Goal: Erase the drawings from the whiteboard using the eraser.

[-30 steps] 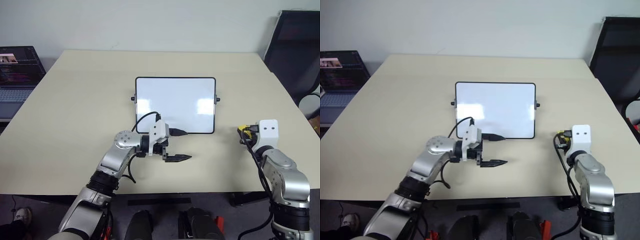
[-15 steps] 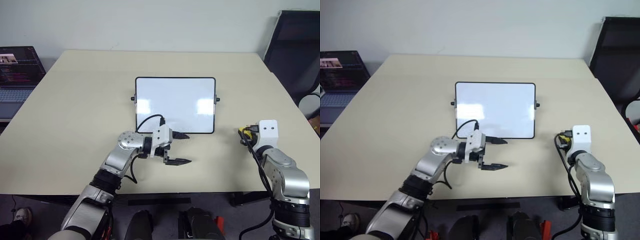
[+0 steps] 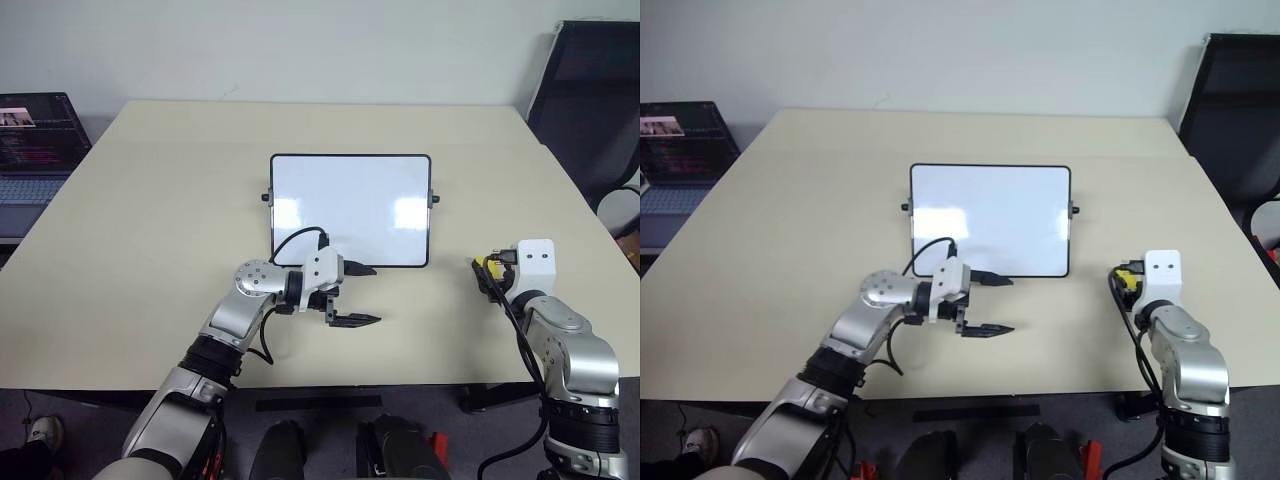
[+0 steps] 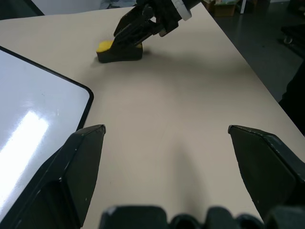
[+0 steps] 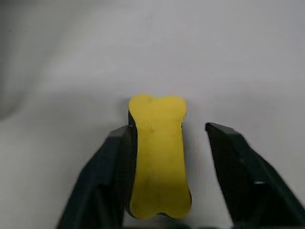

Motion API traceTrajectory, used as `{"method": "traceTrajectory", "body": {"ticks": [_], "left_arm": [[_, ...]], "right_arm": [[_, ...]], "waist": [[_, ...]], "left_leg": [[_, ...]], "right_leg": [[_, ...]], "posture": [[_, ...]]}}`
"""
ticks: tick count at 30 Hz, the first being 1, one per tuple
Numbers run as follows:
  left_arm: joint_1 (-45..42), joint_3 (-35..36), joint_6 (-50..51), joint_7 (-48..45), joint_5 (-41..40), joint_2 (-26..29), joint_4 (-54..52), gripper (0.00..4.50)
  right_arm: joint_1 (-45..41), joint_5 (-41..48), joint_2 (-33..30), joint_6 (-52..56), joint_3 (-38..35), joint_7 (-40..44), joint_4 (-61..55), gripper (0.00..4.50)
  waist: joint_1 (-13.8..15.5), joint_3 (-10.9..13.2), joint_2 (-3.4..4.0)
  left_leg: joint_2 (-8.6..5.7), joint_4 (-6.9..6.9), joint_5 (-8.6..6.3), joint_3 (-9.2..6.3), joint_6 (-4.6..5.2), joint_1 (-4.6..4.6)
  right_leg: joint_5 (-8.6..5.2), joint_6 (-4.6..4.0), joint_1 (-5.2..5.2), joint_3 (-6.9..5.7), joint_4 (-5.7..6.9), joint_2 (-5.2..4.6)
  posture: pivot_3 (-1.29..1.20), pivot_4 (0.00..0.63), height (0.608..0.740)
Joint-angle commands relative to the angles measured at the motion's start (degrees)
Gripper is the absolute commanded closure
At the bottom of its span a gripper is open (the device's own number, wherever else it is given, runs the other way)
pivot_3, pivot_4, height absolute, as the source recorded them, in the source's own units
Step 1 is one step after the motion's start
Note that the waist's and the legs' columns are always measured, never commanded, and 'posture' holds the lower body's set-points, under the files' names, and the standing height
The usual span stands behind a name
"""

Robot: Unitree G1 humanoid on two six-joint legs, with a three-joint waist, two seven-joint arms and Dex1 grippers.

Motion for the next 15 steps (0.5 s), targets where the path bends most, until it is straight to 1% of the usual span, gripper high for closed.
{"method": "traceTrajectory", "body": {"ticks": [1,2,3,9,12,15], "left_arm": [[-1.37,1.44,-0.64,0.36,-0.29,0.17,-1.14,0.0],[-1.38,1.47,-0.62,0.31,-0.3,0.24,-1.14,0.0],[-1.45,1.49,-0.58,0.29,-0.31,0.27,-1.07,0.0],[-1.75,1.78,-0.23,0.46,-0.4,0.43,-1.14,0.0],[-0.21,4.65,3.35,2.99,-2.23,1.4,-3.77,0.0],[2.17,9.29,8.36,7.17,-5.2,2.17,-6.92,0.0]], "right_arm": [[-1.0,0.65,-0.26,-0.31,-1.26,-0.61,-1.23,0.56],[-1.01,0.73,-0.32,-0.34,-1.24,-0.74,-1.24,0.22],[-1.03,0.79,-0.37,-0.38,-1.28,-0.86,-1.23,0.07],[-1.22,1.21,0.03,-0.98,-1.91,-1.92,-1.9,0.07],[-1.94,2.04,1.39,-4.59,-3.4,-3.31,-3.26,0.07],[-2.25,2.7,2.63,-8.0,-4.5,-4.04,-4.53,0.07]], "waist": [[-0.01,0.0,0.0],[-0.02,0.0,0.0],[-0.02,0.0,0.0],[-0.02,0.0,0.0],[-0.17,0.0,0.0],[-0.57,0.01,0.02]], "left_leg": [[0.0,0.0,0.0,0.0,0.0,0.0],[0.0,0.0,0.0,0.0,0.0,0.0],[0.0,0.0,0.0,0.0,0.0,0.0],[0.0,0.0,0.0,0.0,0.0,0.0],[0.0,0.01,0.0,0.0,0.0,0.01],[0.03,0.0,0.0,0.0,0.0,0.02]], "right_leg": [[0.0,0.0,0.0,0.0,0.0,0.0],[0.0,0.0,0.0,0.01,0.0,0.0],[0.0,0.0,0.0,0.0,0.0,0.0],[0.0,0.0,0.0,0.01,0.01,0.0],[0.0,0.0,0.0,0.01,0.02,0.01],[0.0,0.0,-0.01,0.02,0.04,0.01]], "posture": [[0.0,0.15,0.74],[0.0,0.15,0.74],[0.0,0.15,0.74],[0.0,0.15,0.74],[0.0,0.15,0.74],[0.0,0.15,0.74]]}}
